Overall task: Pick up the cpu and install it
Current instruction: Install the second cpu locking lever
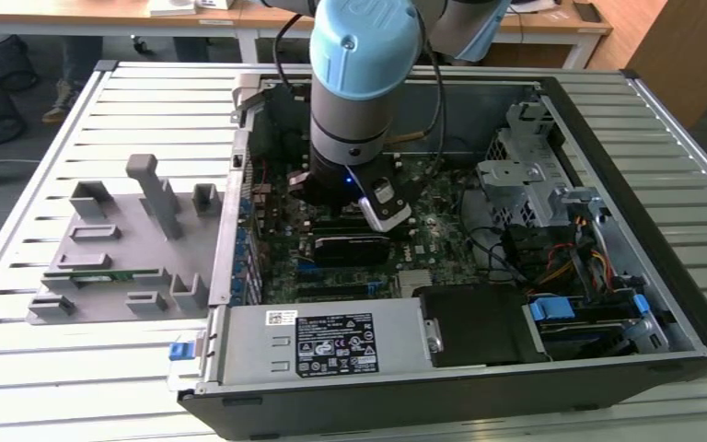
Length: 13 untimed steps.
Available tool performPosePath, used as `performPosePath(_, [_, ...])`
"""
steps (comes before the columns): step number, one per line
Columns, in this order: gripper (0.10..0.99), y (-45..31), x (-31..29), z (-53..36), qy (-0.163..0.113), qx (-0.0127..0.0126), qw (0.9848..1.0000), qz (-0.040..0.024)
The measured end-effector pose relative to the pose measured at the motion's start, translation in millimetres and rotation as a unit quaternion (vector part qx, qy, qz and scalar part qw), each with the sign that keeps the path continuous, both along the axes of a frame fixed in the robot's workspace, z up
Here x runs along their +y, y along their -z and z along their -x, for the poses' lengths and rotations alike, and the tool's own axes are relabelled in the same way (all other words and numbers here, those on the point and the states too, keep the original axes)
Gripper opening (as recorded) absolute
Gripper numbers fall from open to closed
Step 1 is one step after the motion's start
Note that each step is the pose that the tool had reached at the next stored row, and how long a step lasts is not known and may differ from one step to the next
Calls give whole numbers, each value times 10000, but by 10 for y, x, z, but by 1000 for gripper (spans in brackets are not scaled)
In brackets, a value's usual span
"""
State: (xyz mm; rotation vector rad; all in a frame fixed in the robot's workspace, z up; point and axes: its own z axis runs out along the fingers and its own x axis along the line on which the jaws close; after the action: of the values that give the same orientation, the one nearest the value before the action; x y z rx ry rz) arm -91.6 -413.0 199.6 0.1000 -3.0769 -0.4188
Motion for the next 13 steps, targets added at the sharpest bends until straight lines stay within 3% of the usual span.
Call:
performPosePath(9, [106, -92, 0, 0, 0, 0, 10000, -14])
performPosePath(13, [106, -169, 0, 0, 0, 1, 10000, -20])
